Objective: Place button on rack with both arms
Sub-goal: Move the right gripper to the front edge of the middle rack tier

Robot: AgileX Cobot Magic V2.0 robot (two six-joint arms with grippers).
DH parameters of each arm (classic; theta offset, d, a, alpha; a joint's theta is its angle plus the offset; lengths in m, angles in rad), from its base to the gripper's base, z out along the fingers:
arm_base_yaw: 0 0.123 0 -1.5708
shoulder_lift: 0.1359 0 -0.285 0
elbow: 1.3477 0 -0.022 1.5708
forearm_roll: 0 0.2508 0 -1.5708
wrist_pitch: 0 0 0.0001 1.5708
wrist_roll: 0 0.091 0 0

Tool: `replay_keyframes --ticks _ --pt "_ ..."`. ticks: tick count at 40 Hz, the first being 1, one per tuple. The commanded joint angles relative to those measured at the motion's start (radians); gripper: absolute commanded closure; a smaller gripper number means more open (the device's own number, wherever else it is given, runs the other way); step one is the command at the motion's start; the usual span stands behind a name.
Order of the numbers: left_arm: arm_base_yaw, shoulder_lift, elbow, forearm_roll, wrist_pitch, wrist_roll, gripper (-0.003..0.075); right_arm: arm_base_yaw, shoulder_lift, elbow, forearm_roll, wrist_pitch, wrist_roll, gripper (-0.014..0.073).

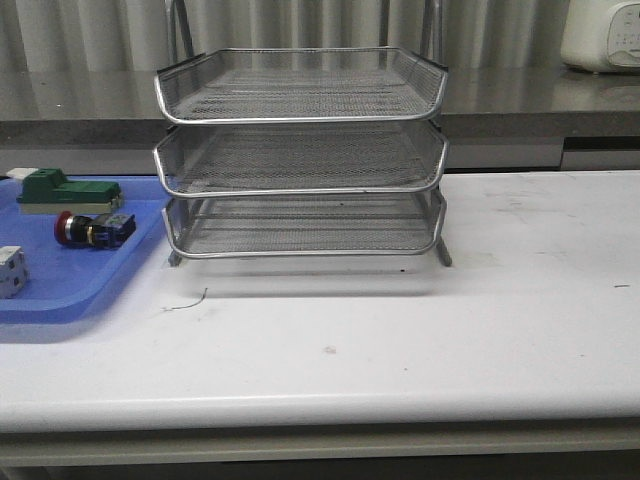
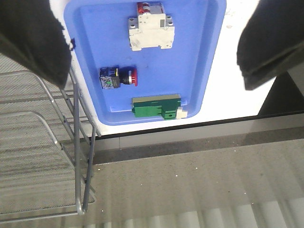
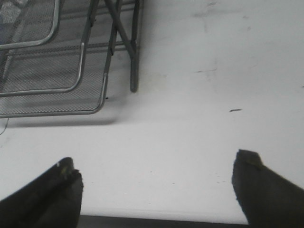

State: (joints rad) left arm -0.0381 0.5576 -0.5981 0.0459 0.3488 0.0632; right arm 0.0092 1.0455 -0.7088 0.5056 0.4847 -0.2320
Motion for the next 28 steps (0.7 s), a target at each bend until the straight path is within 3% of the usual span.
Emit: replay_keyframes --ticks 1,9,13,17,25,28 --pt "-0.005 0.006 -0.040 0.001 -0.079 -0.008 0.0046 0.000 0.092 -0.074 0.210 -0.034 -0.155 -0.0059" --pt "-0.005 0.006 -0.040 0.001 -0.079 -0.008 0.0046 0.000 0.296 -0.138 0.715 0.069 -0.606 -0.0059" --pt "-0.005 0.006 -0.040 0.001 -0.079 -0.008 0.0046 0.000 0.383 -0.161 0.924 0.119 -0.760 -0.0059" --pt "-0.005 0.006 -0.040 0.001 -0.079 -0.008 0.0046 0.000 0.473 -0.195 1.005 0.150 -0.809 -0.0059" --pt "-0.005 0.006 -0.040 0.001 -0.079 -0.008 0.0046 0.000 0.607 -0.283 1.011 0.210 -0.809 -0.0056" --pt "-0.005 0.006 -0.040 0.001 -0.079 -0.008 0.0046 0.002 0.639 -0.317 1.013 0.218 -0.809 -0.0013"
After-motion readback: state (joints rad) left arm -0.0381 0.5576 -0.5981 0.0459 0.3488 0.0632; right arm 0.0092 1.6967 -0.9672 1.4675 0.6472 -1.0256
